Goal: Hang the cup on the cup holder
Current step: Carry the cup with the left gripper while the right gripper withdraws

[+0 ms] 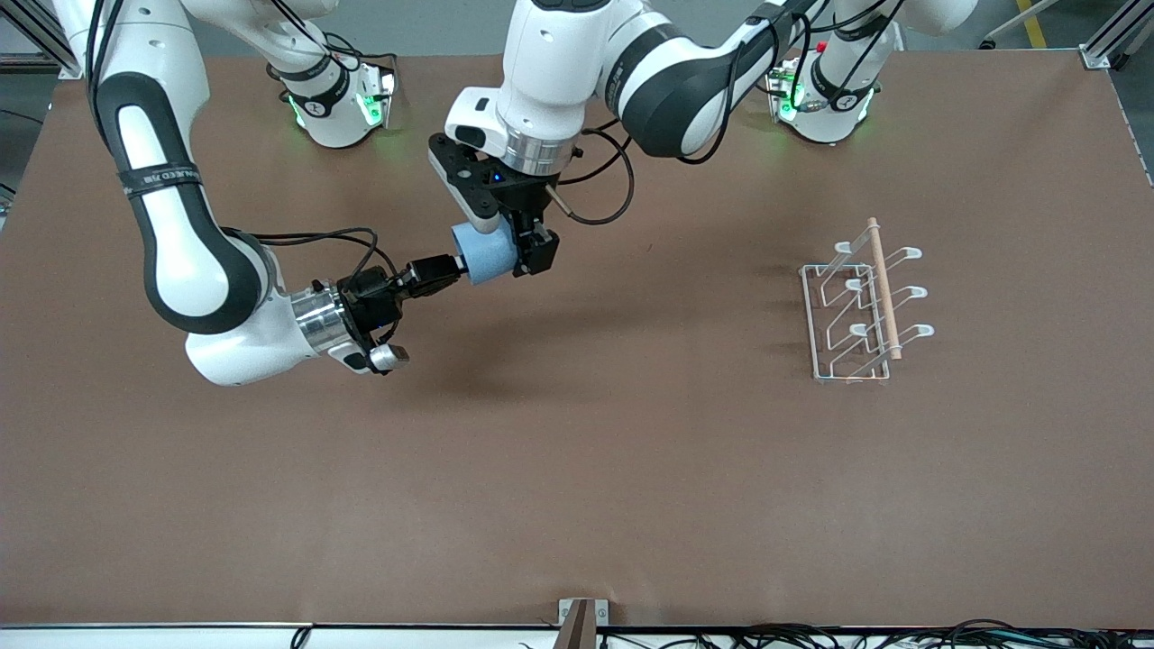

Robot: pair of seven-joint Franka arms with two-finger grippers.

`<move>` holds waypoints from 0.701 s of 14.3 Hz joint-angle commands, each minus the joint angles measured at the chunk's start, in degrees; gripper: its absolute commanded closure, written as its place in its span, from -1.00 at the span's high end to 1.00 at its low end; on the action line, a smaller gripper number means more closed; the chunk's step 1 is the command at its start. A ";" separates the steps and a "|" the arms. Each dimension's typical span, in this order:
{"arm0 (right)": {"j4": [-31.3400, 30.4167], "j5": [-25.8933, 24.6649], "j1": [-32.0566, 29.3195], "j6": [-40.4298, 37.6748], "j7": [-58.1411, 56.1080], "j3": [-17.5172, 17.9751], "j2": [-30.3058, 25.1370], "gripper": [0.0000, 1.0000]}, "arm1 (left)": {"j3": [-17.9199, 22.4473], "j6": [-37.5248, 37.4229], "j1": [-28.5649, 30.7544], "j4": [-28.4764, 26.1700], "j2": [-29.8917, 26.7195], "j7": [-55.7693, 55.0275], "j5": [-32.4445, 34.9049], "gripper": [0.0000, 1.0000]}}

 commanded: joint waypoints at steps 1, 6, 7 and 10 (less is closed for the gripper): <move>0.21 -0.65 -3.07 -1.55 -1.06 -0.44 -0.28 1.00 | 0.21 -5.88 1.88 0.51 -0.89 0.52 4.19 -0.41; 0.12 -12.75 -7.73 0.11 -0.80 -0.79 -3.43 1.00 | 0.91 -17.56 6.87 0.16 -2.12 5.15 7.27 -0.41; 0.04 -16.62 -8.79 1.51 -0.72 -0.97 -4.84 1.00 | 0.91 -20.29 8.20 -0.01 -2.04 9.19 7.89 -0.42; -0.14 -30.84 -10.20 6.95 -0.72 -1.23 -10.11 1.00 | 1.00 -30.29 13.73 -0.36 -2.21 19.30 12.62 -0.42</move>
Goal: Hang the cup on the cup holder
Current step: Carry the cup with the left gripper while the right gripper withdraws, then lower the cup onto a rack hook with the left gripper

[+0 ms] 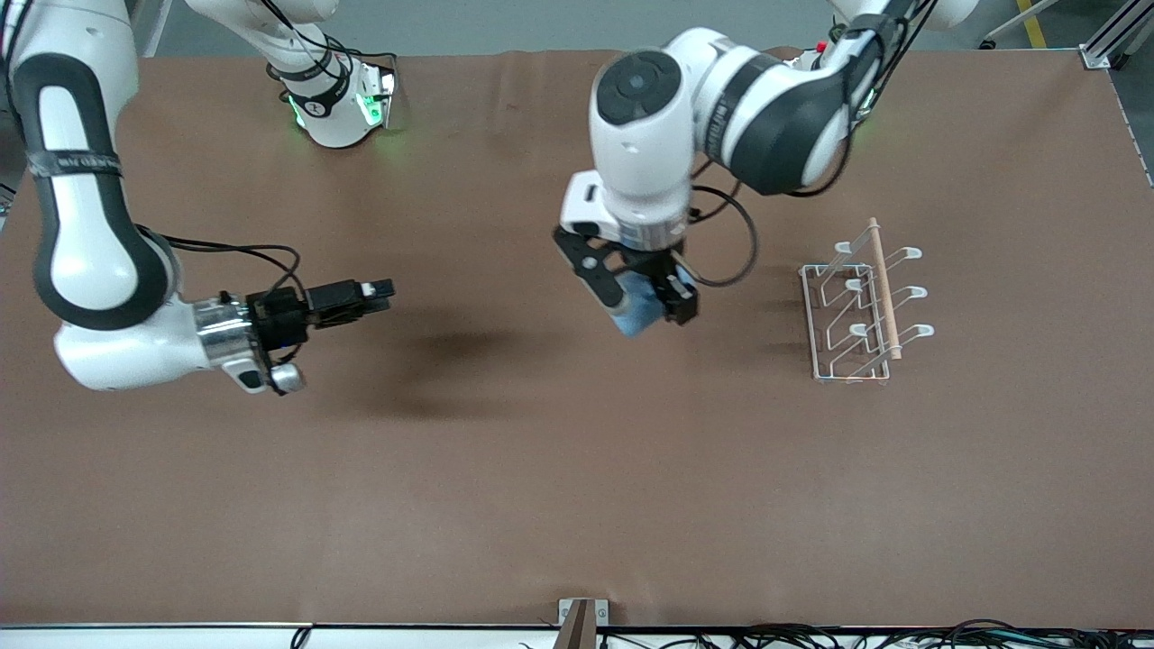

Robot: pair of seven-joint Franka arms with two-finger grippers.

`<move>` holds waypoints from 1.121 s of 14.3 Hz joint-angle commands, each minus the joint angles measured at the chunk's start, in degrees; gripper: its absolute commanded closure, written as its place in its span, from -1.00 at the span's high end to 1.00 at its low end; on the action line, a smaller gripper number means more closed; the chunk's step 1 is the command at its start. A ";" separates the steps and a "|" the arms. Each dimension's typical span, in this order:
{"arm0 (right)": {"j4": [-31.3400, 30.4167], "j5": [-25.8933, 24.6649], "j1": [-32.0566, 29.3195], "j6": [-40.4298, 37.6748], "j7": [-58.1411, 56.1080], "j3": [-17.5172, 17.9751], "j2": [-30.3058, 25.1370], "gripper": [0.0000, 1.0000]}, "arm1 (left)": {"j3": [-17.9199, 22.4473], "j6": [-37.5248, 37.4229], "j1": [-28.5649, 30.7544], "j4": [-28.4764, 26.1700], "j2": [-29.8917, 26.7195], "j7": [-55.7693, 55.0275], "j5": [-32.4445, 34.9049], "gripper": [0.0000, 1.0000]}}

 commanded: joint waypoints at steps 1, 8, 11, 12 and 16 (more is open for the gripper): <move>-1.74 -12.29 -0.81 5.71 0.22 0.21 -7.28 1.00 | -0.18 -8.94 4.22 -0.70 -1.24 9.89 5.26 -0.41; -0.51 -29.55 -0.65 11.26 8.87 0.74 -13.09 1.00 | -0.36 -23.28 5.99 -6.75 -0.54 17.93 24.49 -0.43; 1.75 -39.89 4.18 14.61 22.49 0.82 -14.51 1.00 | -0.44 -24.52 5.46 -12.72 0.17 17.93 30.23 -0.43; 4.30 -44.20 6.37 14.00 27.67 0.83 -14.24 1.00 | -0.44 -25.31 5.38 -14.57 0.43 17.93 32.07 -0.44; 11.77 -50.21 7.54 10.75 35.11 0.39 -13.89 1.00 | -0.44 -30.06 4.94 -20.28 3.15 17.41 38.67 -0.43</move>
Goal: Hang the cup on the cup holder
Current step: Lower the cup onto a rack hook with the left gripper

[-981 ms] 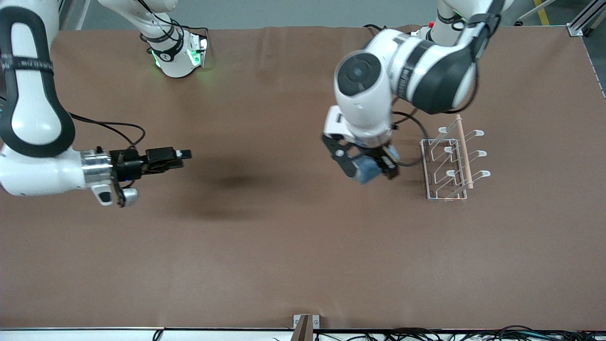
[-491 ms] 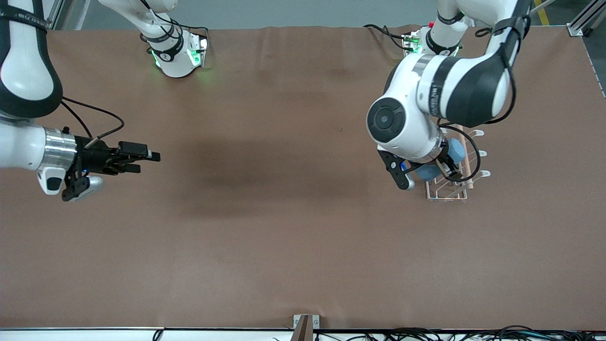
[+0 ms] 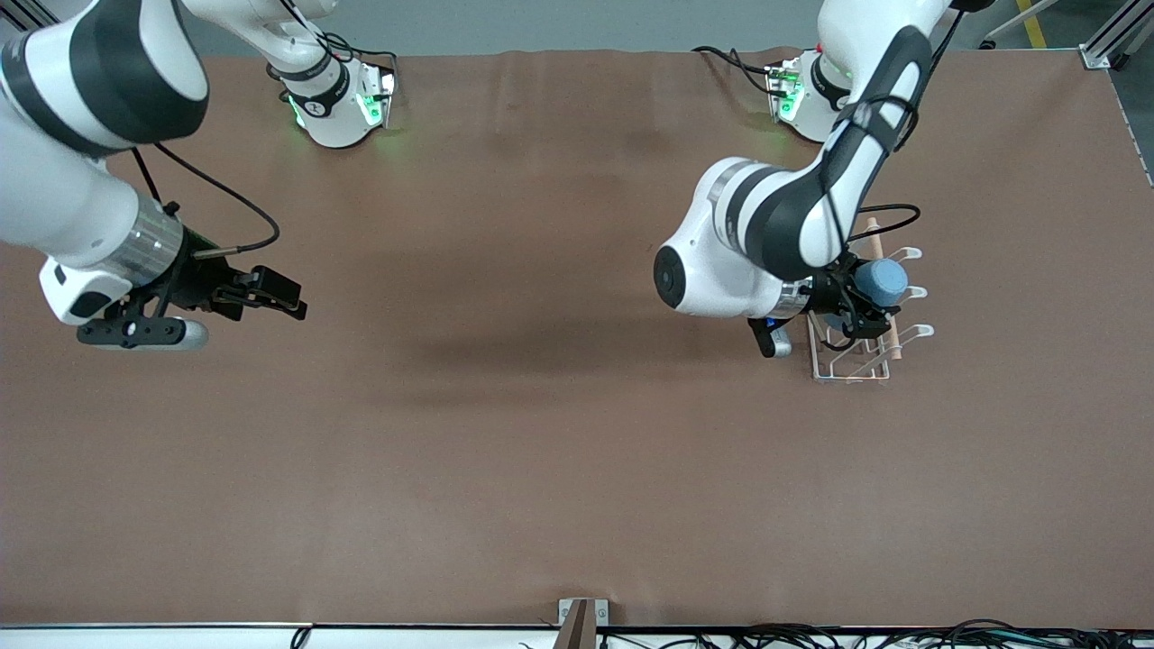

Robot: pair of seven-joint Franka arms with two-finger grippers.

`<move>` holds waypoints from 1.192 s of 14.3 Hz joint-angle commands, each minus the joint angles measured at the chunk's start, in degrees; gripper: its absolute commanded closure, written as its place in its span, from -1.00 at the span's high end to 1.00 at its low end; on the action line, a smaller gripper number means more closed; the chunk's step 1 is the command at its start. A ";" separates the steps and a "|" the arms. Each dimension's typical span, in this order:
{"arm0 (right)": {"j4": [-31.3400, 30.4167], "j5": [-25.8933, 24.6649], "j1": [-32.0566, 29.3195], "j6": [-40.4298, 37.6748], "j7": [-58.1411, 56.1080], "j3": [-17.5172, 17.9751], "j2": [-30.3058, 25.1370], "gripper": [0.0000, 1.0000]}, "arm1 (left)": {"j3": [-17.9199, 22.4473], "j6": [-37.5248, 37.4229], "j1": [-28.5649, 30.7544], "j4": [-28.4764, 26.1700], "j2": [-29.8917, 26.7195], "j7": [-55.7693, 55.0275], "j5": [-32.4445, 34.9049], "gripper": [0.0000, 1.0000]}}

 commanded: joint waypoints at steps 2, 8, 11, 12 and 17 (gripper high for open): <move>5.70 -3.76 -2.54 -2.84 1.37 -0.63 0.11 1.00 | -0.05 -1.83 -0.58 -4.06 1.50 -0.73 5.89 -0.43; 5.88 -6.56 -4.13 -7.32 2.16 -0.72 -3.31 1.00 | -0.05 -1.56 0.29 -3.97 5.89 -2.40 8.89 -0.42; 5.71 -6.84 -5.45 -8.55 1.63 -0.63 -4.37 1.00 | -0.05 -1.47 0.21 -4.05 7.66 -5.65 9.94 -0.41; 5.71 -6.75 -5.45 -8.73 1.63 -0.63 -4.46 1.00 | -0.13 -1.21 0.38 -3.97 8.27 -6.27 10.03 -0.40; 4.57 -6.49 -5.80 -9.87 -0.03 -2.11 -6.04 1.00 | -0.13 0.81 0.73 -4.06 10.73 -12.67 9.95 -0.27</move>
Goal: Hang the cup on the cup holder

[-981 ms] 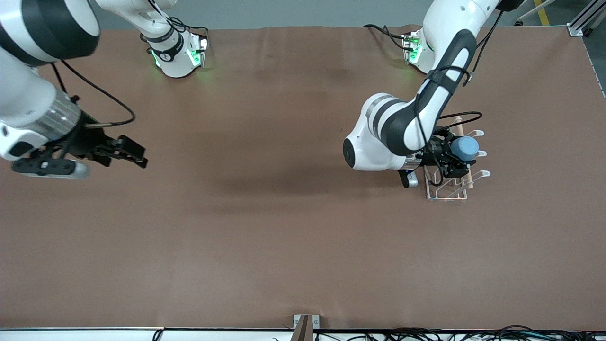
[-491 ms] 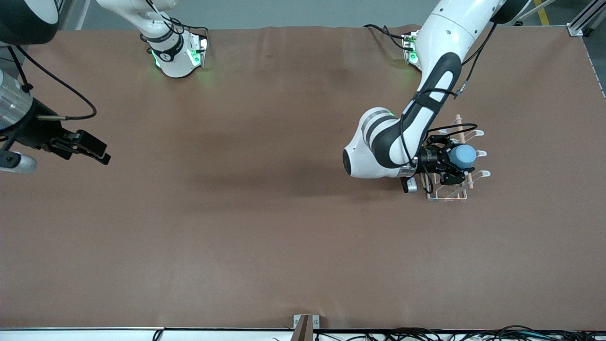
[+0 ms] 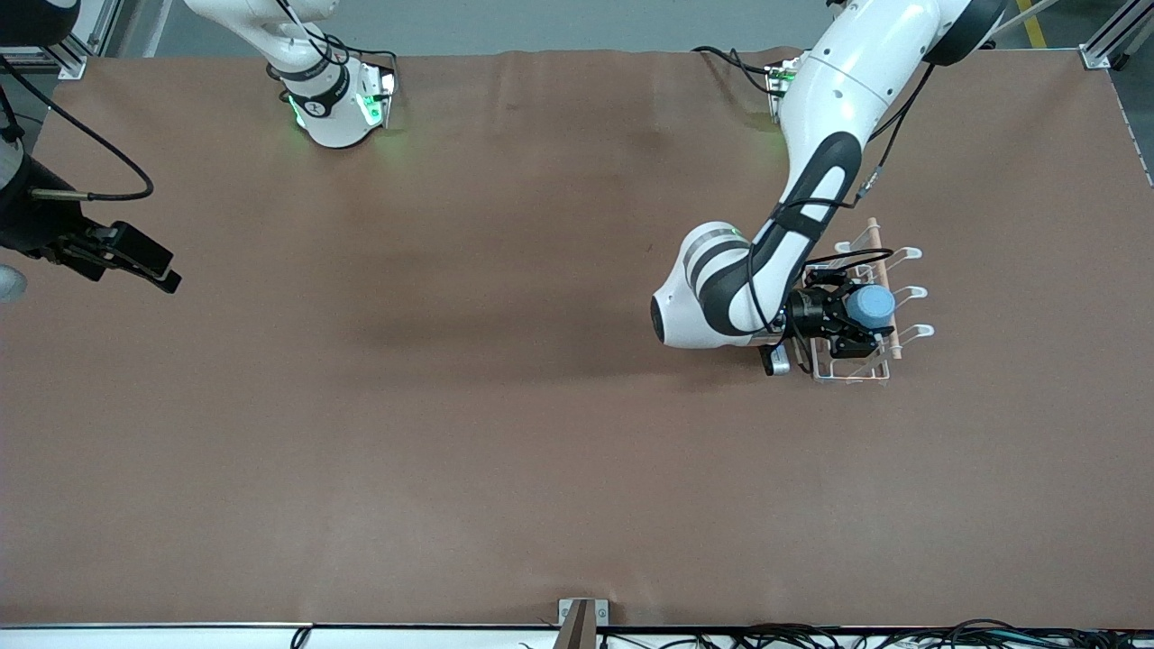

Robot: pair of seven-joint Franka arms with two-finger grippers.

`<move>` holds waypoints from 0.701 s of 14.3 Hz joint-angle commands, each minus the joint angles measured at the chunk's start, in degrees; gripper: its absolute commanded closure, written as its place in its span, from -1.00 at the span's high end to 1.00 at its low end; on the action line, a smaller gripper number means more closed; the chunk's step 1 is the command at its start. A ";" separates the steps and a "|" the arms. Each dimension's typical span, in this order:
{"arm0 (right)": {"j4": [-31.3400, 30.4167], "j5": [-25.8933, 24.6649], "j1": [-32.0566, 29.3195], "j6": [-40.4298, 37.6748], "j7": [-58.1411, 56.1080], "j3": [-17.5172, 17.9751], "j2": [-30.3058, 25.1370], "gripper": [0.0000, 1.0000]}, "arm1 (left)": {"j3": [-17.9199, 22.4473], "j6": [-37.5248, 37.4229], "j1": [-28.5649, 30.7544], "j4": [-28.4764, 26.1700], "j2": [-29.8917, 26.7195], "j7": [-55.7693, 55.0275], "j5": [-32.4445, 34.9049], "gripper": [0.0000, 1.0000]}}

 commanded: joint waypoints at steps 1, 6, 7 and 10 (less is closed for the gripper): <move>-3.15 -0.79 -0.33 -0.50 -0.95 -1.07 -3.15 1.00 | -0.21 0.73 0.63 0.12 0.86 -2.73 1.32 -0.19; -4.04 -0.79 3.09 -3.74 -5.69 -7.75 -4.04 1.00 | -0.29 2.05 0.98 0.55 0.60 -8.78 -1.13 1.00; -4.04 -0.79 3.10 -4.09 -6.31 -7.93 -4.04 0.99 | -0.38 2.05 0.98 0.73 0.34 -10.20 -2.01 1.00; -4.13 -0.79 3.10 -4.10 -7.45 -8.55 -4.13 0.99 | -0.56 1.79 0.62 5.02 -1.50 -14.23 -7.60 1.00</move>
